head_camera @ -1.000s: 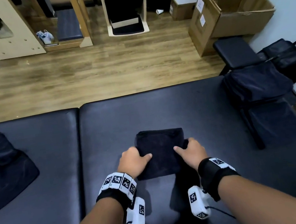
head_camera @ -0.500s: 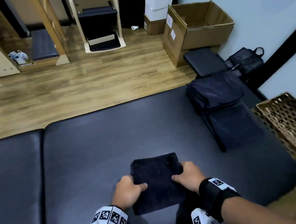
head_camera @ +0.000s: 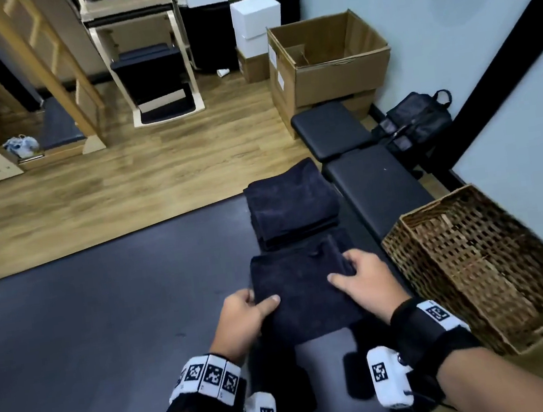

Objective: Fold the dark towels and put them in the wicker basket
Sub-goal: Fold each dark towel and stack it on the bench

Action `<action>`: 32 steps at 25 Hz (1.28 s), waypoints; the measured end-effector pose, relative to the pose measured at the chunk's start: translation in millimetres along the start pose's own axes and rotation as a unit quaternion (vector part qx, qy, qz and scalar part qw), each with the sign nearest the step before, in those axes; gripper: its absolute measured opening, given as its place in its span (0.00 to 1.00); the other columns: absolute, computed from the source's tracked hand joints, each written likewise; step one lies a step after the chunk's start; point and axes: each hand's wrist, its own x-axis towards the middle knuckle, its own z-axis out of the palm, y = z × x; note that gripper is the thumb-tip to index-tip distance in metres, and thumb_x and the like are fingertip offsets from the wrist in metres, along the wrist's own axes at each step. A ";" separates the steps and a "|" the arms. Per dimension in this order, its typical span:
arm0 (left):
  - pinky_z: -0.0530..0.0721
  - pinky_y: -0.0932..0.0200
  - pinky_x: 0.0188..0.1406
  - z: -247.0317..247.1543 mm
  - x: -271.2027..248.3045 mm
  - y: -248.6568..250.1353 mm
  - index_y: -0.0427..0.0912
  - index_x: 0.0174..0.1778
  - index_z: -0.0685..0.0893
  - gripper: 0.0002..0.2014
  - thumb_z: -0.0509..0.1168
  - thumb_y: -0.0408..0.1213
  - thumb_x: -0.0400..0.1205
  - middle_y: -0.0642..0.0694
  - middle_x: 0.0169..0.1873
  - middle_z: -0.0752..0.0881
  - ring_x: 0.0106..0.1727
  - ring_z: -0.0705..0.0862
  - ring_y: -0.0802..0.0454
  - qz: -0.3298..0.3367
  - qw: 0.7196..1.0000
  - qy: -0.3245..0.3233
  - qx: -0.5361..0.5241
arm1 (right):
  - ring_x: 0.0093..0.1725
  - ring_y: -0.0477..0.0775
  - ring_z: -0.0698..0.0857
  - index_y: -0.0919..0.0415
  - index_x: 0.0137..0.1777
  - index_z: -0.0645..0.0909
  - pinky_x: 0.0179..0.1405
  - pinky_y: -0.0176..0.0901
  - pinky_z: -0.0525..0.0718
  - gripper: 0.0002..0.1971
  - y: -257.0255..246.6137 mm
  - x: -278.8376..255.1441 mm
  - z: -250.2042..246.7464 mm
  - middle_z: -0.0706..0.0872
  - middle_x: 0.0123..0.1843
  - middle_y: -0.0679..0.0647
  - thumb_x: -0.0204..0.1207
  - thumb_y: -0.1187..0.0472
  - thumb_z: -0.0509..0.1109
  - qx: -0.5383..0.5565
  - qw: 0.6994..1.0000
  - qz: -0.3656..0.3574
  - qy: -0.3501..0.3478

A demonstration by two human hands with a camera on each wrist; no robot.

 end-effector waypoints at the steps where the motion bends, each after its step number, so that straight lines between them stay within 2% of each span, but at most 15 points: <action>1: 0.74 0.64 0.21 16.0 6.6 8.8 0.37 0.39 0.79 0.10 0.76 0.33 0.77 0.46 0.28 0.84 0.28 0.79 0.51 0.011 1.000 0.013 -0.007 | 0.50 0.52 0.90 0.52 0.46 0.85 0.46 0.42 0.80 0.09 6.2 13.2 -12.0 0.91 0.42 0.43 0.71 0.51 0.79 -0.002 1.000 -0.007 0.013; 2: 0.78 0.65 0.27 31.3 11.7 14.0 0.37 0.46 0.80 0.11 0.76 0.35 0.77 0.44 0.36 0.86 0.34 0.81 0.50 0.019 0.999 0.024 -0.014 | 0.55 0.57 0.89 0.53 0.52 0.86 0.50 0.44 0.81 0.12 13.1 24.1 -20.8 0.92 0.48 0.48 0.73 0.49 0.78 -0.031 0.999 -0.007 0.025; 4: 0.80 0.60 0.58 49.4 19.3 8.1 0.43 0.71 0.72 0.30 0.76 0.42 0.76 0.48 0.64 0.79 0.59 0.79 0.53 0.067 0.992 0.034 0.103 | 0.66 0.65 0.83 0.60 0.71 0.80 0.65 0.51 0.80 0.28 26.6 36.2 -28.7 0.87 0.64 0.59 0.76 0.47 0.76 -0.139 0.989 -0.020 0.052; 6: 0.71 0.54 0.75 56.6 17.9 -3.2 0.54 0.83 0.58 0.42 0.73 0.50 0.75 0.52 0.80 0.62 0.76 0.67 0.53 0.159 0.927 -0.013 0.339 | 0.70 0.67 0.77 0.60 0.78 0.73 0.72 0.57 0.77 0.32 34.2 31.7 -23.7 0.79 0.71 0.60 0.76 0.49 0.75 -0.222 0.969 -0.096 0.057; 8: 0.74 0.45 0.73 59.1 14.9 -12.7 0.60 0.84 0.53 0.43 0.69 0.55 0.76 0.53 0.87 0.47 0.80 0.65 0.46 0.193 0.826 -0.066 0.525 | 0.75 0.63 0.70 0.55 0.81 0.69 0.72 0.59 0.77 0.33 40.3 24.9 -10.3 0.70 0.78 0.55 0.75 0.53 0.71 -0.275 0.947 -0.166 -0.018; 10: 0.77 0.41 0.69 55.2 10.7 -22.9 0.62 0.85 0.47 0.44 0.66 0.55 0.77 0.55 0.87 0.44 0.78 0.68 0.42 0.141 0.795 -0.082 0.584 | 0.81 0.60 0.62 0.52 0.85 0.60 0.73 0.62 0.75 0.38 38.6 22.6 -0.4 0.57 0.85 0.51 0.73 0.55 0.65 -0.312 0.937 -0.127 -0.095; 12: 0.77 0.41 0.69 46.6 4.0 -32.8 0.58 0.85 0.47 0.45 0.65 0.54 0.77 0.49 0.85 0.56 0.76 0.73 0.40 0.083 0.819 -0.099 0.559 | 0.82 0.63 0.60 0.53 0.85 0.54 0.75 0.66 0.72 0.43 32.1 34.2 1.5 0.49 0.86 0.51 0.69 0.53 0.65 -0.313 0.941 -0.062 -0.117; 13: 0.77 0.42 0.70 40.4 -1.2 -38.0 0.54 0.84 0.53 0.42 0.65 0.53 0.77 0.47 0.81 0.64 0.75 0.75 0.40 0.067 0.835 -0.111 0.535 | 0.81 0.65 0.62 0.53 0.85 0.53 0.75 0.67 0.71 0.45 27.9 41.9 0.8 0.49 0.85 0.52 0.67 0.53 0.66 -0.301 0.946 -0.028 -0.118; 15: 0.79 0.44 0.69 25.9 -13.3 -48.8 0.48 0.76 0.67 0.32 0.65 0.54 0.77 0.45 0.73 0.76 0.72 0.78 0.40 0.046 0.851 -0.112 0.510 | 0.80 0.69 0.66 0.55 0.83 0.53 0.76 0.66 0.71 0.47 22.2 56.7 -6.2 0.53 0.84 0.56 0.64 0.50 0.68 -0.262 0.958 0.040 -0.111; 18: 0.82 0.47 0.63 -8.5 -47.5 -74.8 0.52 0.67 0.75 0.23 0.63 0.54 0.77 0.44 0.62 0.85 0.65 0.82 0.41 0.008 0.889 -0.054 0.455 | 0.79 0.71 0.66 0.60 0.82 0.56 0.76 0.66 0.70 0.47 13.8 57.8 0.3 0.60 0.81 0.62 0.63 0.51 0.71 -0.279 0.955 0.071 -0.064; 21: 0.82 0.49 0.61 -43.9 -93.9 -115.8 0.49 0.63 0.80 0.17 0.64 0.50 0.80 0.44 0.61 0.87 0.65 0.83 0.41 -0.035 0.908 0.001 0.418 | 0.81 0.69 0.61 0.56 0.78 0.68 0.76 0.68 0.65 0.40 1.8 25.7 33.7 0.62 0.82 0.62 0.63 0.57 0.74 -0.418 0.905 -0.074 -0.015; 23: 0.82 0.49 0.61 -64.2 -127.8 -144.8 0.47 0.63 0.82 0.17 0.64 0.49 0.80 0.42 0.61 0.87 0.65 0.82 0.40 -0.070 0.913 0.025 0.400 | 0.77 0.67 0.66 0.55 0.71 0.78 0.74 0.66 0.67 0.32 -5.9 -0.8 65.3 0.71 0.78 0.60 0.62 0.60 0.74 -0.441 0.876 -0.192 -0.037; 26: 0.81 0.53 0.55 -99.2 -193.8 -205.5 0.45 0.58 0.84 0.19 0.63 0.51 0.77 0.43 0.56 0.89 0.62 0.85 0.42 -0.128 0.935 0.084 0.321 | 0.75 0.61 0.72 0.50 0.71 0.78 0.74 0.58 0.71 0.25 -27.8 -58.6 129.7 0.75 0.75 0.52 0.73 0.54 0.67 -0.454 0.820 -0.303 -0.174; 28: 0.80 0.56 0.55 -116.9 -241.5 -252.6 0.46 0.59 0.84 0.19 0.62 0.52 0.78 0.45 0.57 0.89 0.61 0.86 0.45 -0.175 0.940 0.126 0.263 | 0.74 0.60 0.74 0.52 0.74 0.77 0.75 0.51 0.73 0.23 -39.3 -105.0 174.4 0.76 0.74 0.52 0.78 0.54 0.65 -0.431 0.773 -0.367 -0.284; 32: 0.78 0.59 0.51 -135.4 -331.7 -340.4 0.44 0.60 0.85 0.15 0.65 0.48 0.83 0.45 0.53 0.87 0.52 0.85 0.45 -0.248 0.941 0.180 0.142 | 0.60 0.52 0.86 0.51 0.65 0.82 0.60 0.43 0.81 0.15 -53.7 -197.9 243.4 0.88 0.59 0.48 0.81 0.51 0.68 -0.452 0.660 -0.389 -0.456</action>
